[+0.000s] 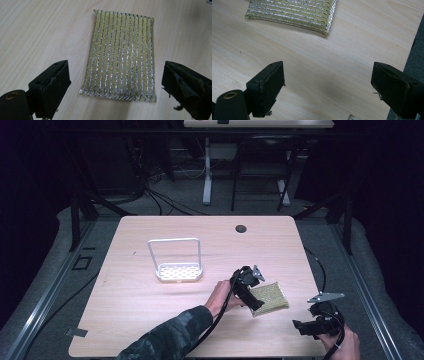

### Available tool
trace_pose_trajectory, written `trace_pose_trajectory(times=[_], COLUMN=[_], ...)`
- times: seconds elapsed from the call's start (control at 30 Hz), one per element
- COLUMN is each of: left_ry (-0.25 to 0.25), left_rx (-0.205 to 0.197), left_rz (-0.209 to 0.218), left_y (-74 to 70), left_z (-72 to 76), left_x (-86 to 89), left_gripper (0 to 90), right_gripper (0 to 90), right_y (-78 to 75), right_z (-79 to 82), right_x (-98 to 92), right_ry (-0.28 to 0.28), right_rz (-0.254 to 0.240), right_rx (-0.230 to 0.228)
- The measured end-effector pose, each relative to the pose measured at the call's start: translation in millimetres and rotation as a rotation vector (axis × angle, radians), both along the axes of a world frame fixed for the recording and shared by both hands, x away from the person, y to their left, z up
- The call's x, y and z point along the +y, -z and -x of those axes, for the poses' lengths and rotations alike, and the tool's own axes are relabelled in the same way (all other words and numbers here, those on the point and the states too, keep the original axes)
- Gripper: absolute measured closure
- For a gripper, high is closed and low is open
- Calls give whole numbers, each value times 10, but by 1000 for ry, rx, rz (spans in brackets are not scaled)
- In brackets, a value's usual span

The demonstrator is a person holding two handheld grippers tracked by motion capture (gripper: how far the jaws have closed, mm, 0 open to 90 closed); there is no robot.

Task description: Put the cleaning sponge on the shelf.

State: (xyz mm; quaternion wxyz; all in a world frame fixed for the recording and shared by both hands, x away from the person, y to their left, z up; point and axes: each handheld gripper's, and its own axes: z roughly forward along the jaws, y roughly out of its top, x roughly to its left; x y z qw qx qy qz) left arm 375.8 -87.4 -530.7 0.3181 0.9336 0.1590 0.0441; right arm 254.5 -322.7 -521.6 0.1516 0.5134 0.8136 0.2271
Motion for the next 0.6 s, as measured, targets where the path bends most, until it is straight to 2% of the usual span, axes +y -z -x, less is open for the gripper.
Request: trace_pose_trajectory(times=[0.1, 0.23, 0.37, 0.53, 0.57, 0.6], left_ry=[-7, -23, -33, -30, -31, -29], left_rx=[4, 34, 35, 33, 34, 44], left_rz=[2, -1, -28, -49, -58, -54], left_y=[31, 107, 149, 193, 204, 214], left_z=[-22, -128, -156, -175, -179, -184], left_x=[-30, -68, -90, -117, -121, -120], left_gripper=[106, 138, 153, 268, 268, 307], right_gripper=[114, 117, 122, 126, 126, 131], right_y=[-5, -3, 9, 21, 21, 21], right_z=[5, 8, 1, -4, -4, -4], right_x=[6, 13, 16, 10, 10, 9], right_ry=[-2, -3, -6, -10, -10, -9], right_rz=[1, 4, 14, 18, 18, 20], right_rx=[1, -2, 6, 9, 9, 8])
